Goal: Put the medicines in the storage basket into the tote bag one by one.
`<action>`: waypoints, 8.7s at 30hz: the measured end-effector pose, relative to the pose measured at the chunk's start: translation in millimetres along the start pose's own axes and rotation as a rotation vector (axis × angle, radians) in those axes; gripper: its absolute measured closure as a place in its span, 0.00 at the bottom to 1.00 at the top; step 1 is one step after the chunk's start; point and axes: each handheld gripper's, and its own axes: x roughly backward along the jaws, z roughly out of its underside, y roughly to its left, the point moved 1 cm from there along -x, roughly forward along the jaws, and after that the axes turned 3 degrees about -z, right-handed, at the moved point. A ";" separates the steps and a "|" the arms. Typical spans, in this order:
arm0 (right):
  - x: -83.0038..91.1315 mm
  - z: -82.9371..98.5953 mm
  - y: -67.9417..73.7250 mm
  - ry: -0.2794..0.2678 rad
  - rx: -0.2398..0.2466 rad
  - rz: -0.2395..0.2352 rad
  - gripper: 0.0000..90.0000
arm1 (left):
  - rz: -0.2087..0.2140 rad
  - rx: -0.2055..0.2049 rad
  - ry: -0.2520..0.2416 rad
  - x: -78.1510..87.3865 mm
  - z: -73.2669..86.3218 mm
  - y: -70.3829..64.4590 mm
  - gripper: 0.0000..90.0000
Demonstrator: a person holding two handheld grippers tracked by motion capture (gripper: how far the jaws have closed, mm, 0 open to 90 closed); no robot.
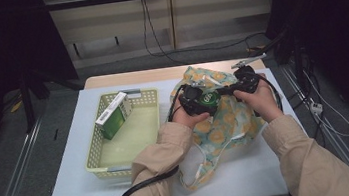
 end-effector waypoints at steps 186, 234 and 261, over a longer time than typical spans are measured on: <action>13.7 -2.1 2.0 -0.034 -0.004 0.024 0.99 | 0.133 -0.117 0.071 35.2 7.2 -37.1 0.69; 13.0 0.8 -0.6 -0.033 -0.012 0.015 0.99 | 0.111 -0.088 -0.004 3.3 -3.2 -47.4 0.68; 2.5 8.0 2.0 -0.013 -0.010 0.025 0.99 | 0.156 -0.099 0.033 72.1 45.1 -50.8 0.15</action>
